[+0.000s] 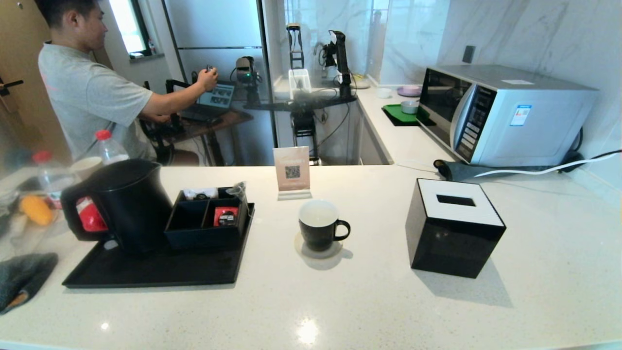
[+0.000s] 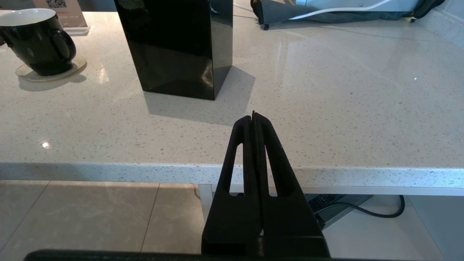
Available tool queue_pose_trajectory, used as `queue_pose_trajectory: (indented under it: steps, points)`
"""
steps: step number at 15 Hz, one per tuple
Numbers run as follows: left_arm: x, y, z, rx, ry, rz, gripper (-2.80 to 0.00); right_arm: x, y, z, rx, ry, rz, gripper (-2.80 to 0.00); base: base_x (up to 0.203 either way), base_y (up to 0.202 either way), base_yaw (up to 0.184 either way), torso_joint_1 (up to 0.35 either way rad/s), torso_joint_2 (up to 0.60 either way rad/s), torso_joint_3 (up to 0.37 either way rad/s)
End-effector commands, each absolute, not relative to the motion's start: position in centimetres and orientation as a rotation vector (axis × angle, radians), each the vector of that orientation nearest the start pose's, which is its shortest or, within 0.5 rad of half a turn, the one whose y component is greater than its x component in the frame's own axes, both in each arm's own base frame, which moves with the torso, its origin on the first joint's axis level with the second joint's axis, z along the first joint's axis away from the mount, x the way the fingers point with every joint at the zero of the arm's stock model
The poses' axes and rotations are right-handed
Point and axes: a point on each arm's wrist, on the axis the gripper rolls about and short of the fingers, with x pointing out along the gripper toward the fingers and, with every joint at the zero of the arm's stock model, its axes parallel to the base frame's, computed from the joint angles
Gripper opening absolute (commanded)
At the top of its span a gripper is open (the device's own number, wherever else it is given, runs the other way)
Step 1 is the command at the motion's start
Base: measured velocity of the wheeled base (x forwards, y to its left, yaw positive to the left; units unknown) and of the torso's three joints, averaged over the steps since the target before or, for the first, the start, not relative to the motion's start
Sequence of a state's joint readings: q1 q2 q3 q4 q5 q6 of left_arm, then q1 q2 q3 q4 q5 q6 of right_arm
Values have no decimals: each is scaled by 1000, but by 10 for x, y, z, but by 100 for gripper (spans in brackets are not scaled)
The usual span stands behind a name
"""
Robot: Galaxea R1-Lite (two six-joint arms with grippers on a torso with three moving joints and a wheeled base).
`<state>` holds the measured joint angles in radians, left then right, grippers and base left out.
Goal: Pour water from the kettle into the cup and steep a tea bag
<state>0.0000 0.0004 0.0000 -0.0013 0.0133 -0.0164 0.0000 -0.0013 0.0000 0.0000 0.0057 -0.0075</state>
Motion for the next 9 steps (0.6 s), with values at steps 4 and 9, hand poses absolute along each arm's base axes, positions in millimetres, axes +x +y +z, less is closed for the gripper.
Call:
queue_pose_trajectory:
  steps: [4,9]
  points:
    - [-23,0,76,-17,-2,14,-280,-23,0,75,-8,0,6,-280,0,0,0,0,0,0]
    - [-23,0,76,-20,-2,14,-280,-23,0,75,-8,0,6,-280,0,0,0,0,0,0]
